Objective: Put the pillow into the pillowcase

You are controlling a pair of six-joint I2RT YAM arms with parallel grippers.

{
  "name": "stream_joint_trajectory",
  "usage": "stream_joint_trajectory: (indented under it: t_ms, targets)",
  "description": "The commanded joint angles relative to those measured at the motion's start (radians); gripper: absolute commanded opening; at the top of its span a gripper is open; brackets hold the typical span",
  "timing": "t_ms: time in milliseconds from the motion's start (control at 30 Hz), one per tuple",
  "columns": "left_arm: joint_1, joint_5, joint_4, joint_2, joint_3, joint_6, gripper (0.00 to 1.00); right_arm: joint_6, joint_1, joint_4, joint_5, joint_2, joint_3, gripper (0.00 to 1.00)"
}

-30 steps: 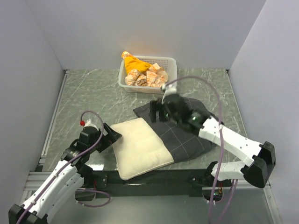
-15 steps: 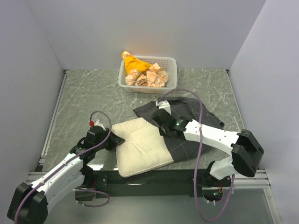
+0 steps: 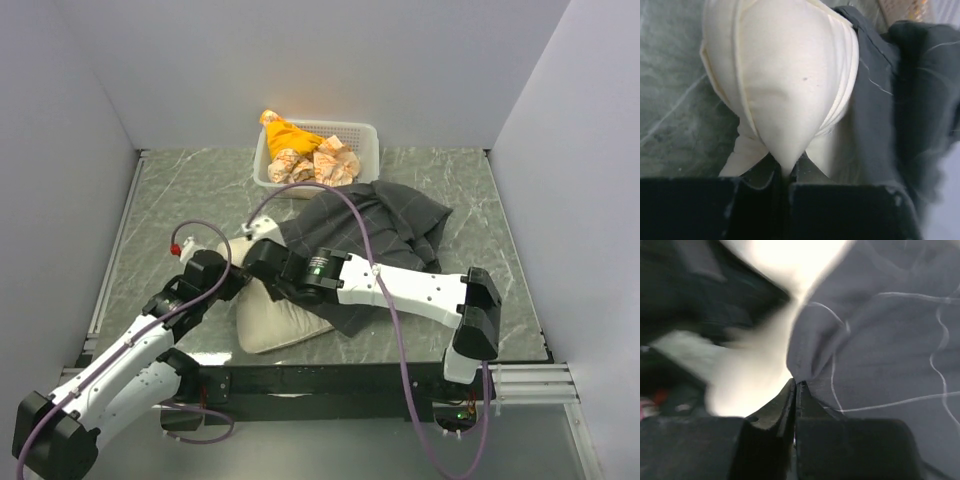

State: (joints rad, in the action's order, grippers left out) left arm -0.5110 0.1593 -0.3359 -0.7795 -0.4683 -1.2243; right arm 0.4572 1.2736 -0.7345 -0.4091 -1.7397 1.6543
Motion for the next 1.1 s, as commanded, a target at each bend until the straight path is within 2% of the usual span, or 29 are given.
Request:
stream_joint_trajectory:
  t_ms: [0,67,100,133,200,267,333,367,433,467,567,667,1067]
  targets:
    - [-0.02,0.074,0.054,0.019,-0.06,-0.041,0.01,0.061,-0.112,0.129,0.04,0.113,-0.186,0.09]
    - [-0.021,0.075,0.063,0.003,-0.044,-0.05,0.01,0.067,-0.152,0.142,0.014,0.19,-0.27,0.27]
    - [-0.02,0.082,0.066,-0.001,-0.027,-0.056,0.01,0.067,-0.161,0.147,0.006,0.218,-0.298,0.46]
    - [-0.02,0.083,0.072,-0.006,-0.017,-0.064,0.01,0.072,-0.171,0.147,-0.008,0.245,-0.321,0.55]
    - [-0.02,0.089,0.092,-0.015,0.006,-0.072,0.01,0.093,-0.174,0.145,-0.078,0.339,-0.39,0.71]
    - [-0.02,0.097,0.089,-0.026,0.013,-0.076,0.01,0.136,-0.168,0.147,-0.108,0.449,-0.489,0.78]
    - [-0.018,0.111,0.08,-0.029,0.013,-0.077,0.01,0.181,-0.155,0.173,-0.151,0.531,-0.583,0.79]
    - [-0.017,0.118,0.075,-0.03,0.011,-0.075,0.01,0.223,-0.151,0.191,-0.157,0.61,-0.694,0.8]
    - [-0.014,0.128,0.063,-0.029,0.007,-0.073,0.01,0.27,-0.137,0.26,-0.133,0.681,-0.818,0.82]
    - [-0.011,0.125,0.063,-0.027,0.005,-0.069,0.01,0.314,-0.132,0.292,-0.12,0.734,-0.943,0.82]
    - [-0.007,0.118,0.066,-0.032,0.002,-0.064,0.01,0.4,-0.106,0.443,-0.074,0.805,-1.153,0.83]
    - [-0.007,0.115,0.06,-0.043,-0.01,-0.053,0.01,0.446,-0.085,0.549,-0.095,0.815,-1.269,0.83]
    - [0.0,0.095,0.064,-0.079,-0.033,-0.027,0.01,0.541,-0.017,0.587,-0.128,0.662,-1.323,0.91]
